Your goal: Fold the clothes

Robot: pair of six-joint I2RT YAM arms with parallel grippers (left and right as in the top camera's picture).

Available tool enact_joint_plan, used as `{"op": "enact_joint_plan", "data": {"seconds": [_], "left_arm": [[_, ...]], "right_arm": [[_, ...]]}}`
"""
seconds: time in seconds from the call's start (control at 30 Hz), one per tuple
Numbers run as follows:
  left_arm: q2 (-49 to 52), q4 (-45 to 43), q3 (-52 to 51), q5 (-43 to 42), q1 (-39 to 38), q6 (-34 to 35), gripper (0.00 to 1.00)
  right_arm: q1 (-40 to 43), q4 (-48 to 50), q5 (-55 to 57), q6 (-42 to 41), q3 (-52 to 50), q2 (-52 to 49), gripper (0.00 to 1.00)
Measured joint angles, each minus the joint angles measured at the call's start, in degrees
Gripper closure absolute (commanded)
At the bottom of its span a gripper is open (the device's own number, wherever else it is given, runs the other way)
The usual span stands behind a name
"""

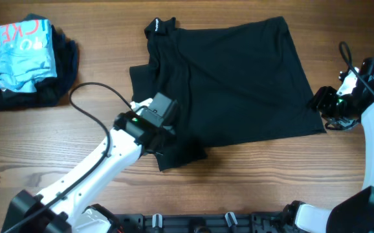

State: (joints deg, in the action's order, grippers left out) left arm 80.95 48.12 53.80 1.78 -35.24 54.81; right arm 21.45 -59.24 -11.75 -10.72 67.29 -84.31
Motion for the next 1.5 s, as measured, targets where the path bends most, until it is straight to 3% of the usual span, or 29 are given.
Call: {"op": "enact_joint_plan", "data": {"seconds": [0.13, 0.3, 0.4, 0.53, 0.77, 0.97, 1.3, 1.43, 1.5], "left_arm": [[2.2, -0.1, -0.3, -0.2, -3.2, 0.0, 0.63], [4.1, -0.9, -0.4, -0.2, -9.3, -1.1, 0.38], [4.9, -1.1, -0.4, -0.1, -12.0, -1.9, 0.29], [6.6, -2.8, -0.5, 0.1, -13.2, -4.2, 0.25], [10.4, -5.1, -0.5, 0.3, -13.2, -12.5, 0.28], [13.4, -5.1, -0.5, 0.2, -13.2, -15.4, 0.34], [15.6, -5.2, -0.6, -0.3, -13.4, -16.7, 0.58], [15.6, -5.3, -0.7, -0.4, -14.8, -17.0, 0.56], [15.6, -5.3, -0.9, -0.4, -15.8, -17.0, 0.49]], "right_arm": [[0.0, 1.2, 0.0, -1.7, -0.1, -1.8, 0.38], [0.0, 2.7, 0.0, -4.0, -0.2, -4.7, 0.38], [0.0, 3.0, 0.0, -4.7, -0.2, -6.1, 0.38], [0.0, 3.2, 0.0, -4.9, -0.2, -7.4, 0.38], [0.0, 3.7, 0.0, -4.9, -0.2, -7.6, 0.37], [0.0, 4.1, 0.0, -4.9, -0.2, -7.6, 0.38], [0.0, 4.1, -0.1, -4.9, -0.2, -7.6, 0.37], [0.0, 4.1, -0.1, -4.9, -0.2, -7.6, 0.37], [0.0, 4.1, -0.1, -4.9, -0.2, -7.6, 0.37]]}}
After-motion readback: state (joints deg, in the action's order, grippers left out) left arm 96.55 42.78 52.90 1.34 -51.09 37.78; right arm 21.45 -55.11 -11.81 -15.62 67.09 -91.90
